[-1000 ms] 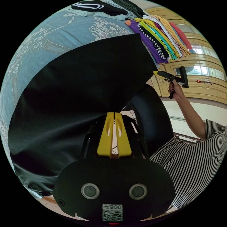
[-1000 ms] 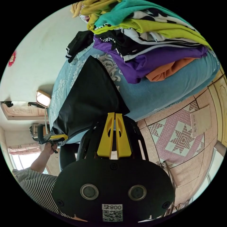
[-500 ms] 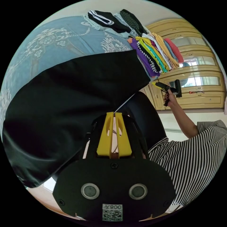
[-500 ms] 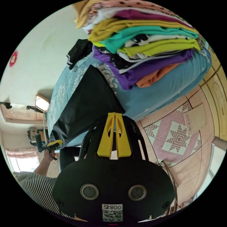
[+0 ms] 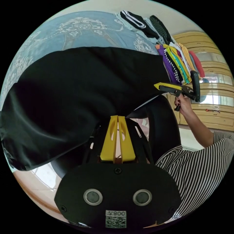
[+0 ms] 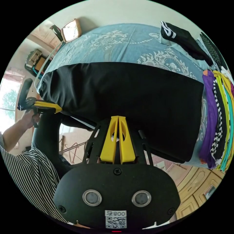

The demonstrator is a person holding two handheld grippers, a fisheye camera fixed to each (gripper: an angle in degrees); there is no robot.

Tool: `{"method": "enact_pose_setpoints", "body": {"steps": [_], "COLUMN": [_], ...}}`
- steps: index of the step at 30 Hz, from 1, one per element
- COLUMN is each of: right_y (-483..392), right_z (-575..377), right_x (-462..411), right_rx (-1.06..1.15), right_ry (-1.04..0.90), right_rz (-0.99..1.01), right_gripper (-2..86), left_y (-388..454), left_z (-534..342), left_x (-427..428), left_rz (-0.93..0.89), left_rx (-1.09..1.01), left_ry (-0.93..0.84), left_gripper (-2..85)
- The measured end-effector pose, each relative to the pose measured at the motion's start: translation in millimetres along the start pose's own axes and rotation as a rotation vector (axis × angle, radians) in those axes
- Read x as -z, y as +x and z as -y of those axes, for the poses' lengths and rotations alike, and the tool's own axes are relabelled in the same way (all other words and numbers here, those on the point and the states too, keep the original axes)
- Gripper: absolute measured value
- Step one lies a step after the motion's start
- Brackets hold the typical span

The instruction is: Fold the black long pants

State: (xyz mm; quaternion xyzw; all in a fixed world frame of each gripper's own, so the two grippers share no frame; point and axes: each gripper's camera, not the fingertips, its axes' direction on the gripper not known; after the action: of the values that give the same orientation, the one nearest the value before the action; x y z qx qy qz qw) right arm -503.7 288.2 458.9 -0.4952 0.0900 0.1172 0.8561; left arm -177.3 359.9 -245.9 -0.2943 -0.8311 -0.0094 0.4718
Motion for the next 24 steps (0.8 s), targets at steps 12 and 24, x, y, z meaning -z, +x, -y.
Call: {"method": "enact_pose_setpoints", "body": {"steps": [12,24], "right_y": [-89.1,-168.0], "right_z": [72.4,150.7], "right_x": [58.8,50.7], "right_rx": [0.132,0.271], "right_ry": [0.028,-0.123], "right_rz": [-0.061,0.088], "right_gripper": [0.1,0.1], "left_y": [-60.9,-162.3], "left_z": [-38.4,-52.6], "left_x": [3.3,47.1], "left_rz": [0.006,-0.035], "left_rx": [0.033,0.13], "left_ry": [0.041,0.225], "left_gripper": [0.1,0.7]}}
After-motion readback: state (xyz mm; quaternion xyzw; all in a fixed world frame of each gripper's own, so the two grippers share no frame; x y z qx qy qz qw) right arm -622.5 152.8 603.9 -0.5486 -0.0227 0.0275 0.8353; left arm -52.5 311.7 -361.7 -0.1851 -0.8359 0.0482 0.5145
